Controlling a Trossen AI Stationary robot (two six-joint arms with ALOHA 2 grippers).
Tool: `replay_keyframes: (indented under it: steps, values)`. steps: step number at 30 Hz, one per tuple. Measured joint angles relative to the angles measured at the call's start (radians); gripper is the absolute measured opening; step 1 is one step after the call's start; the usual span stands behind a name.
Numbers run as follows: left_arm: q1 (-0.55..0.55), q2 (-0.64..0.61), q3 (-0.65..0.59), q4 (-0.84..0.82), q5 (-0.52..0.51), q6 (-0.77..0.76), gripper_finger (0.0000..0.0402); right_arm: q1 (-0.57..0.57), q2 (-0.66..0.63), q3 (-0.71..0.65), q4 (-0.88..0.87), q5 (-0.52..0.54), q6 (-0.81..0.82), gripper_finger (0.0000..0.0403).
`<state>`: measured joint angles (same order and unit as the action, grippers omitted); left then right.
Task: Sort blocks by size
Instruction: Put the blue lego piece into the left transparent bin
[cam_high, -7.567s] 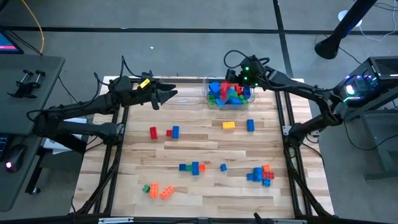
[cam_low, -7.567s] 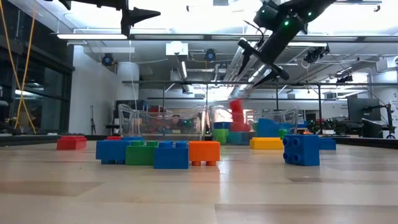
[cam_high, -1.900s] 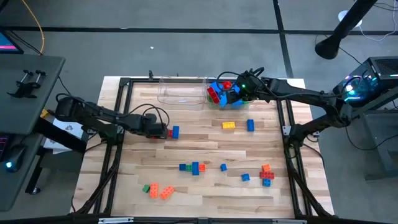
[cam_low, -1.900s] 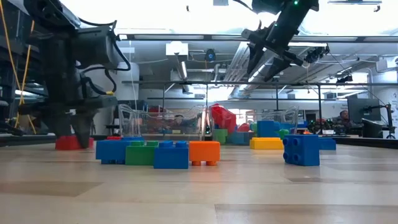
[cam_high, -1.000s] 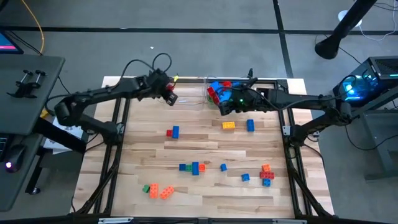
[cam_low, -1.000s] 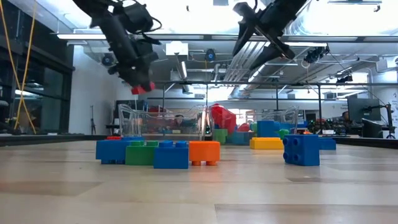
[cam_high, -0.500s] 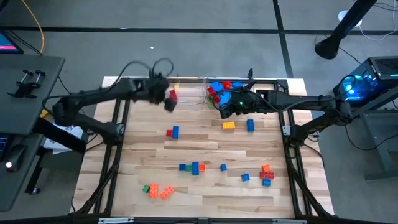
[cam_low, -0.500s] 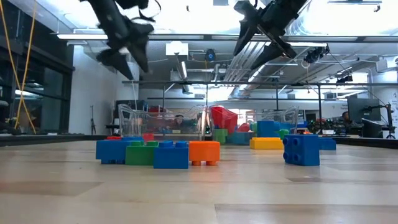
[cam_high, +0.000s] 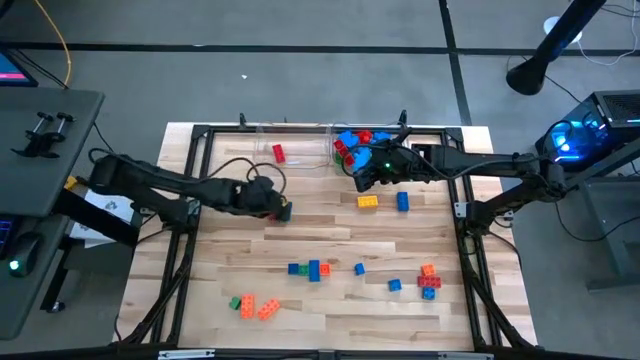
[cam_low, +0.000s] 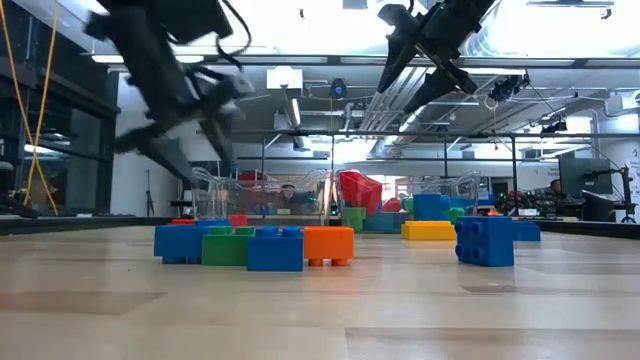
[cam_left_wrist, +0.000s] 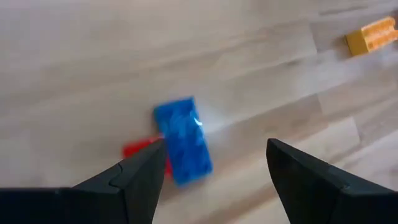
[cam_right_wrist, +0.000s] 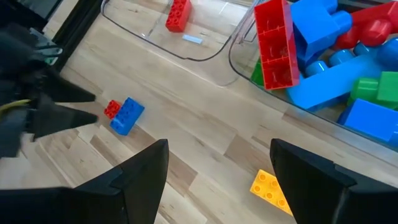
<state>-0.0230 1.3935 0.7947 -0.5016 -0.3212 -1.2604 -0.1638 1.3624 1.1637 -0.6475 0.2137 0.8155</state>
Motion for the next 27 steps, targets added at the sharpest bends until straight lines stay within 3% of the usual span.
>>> replay_keyframes:
  steps: [10, 23, 27]
  values:
    - [0.098, 0.239, 0.066, 0.04, 0.084, 0.114, 0.0256, 0.0, 0.0, 0.0, -0.007, 0.0, -0.01, 0.0277]
    - [0.108, 0.333, 0.072, 0.071, 0.091, 0.172, 0.0255, 0.0, 0.0, 0.0, -0.019, 0.011, -0.012, 0.0277]
    - [0.106, 0.334, 0.076, 0.06, 0.095, 0.227, 0.0224, 0.0, 0.0, 0.0, -0.019, 0.023, -0.012, 0.0277]
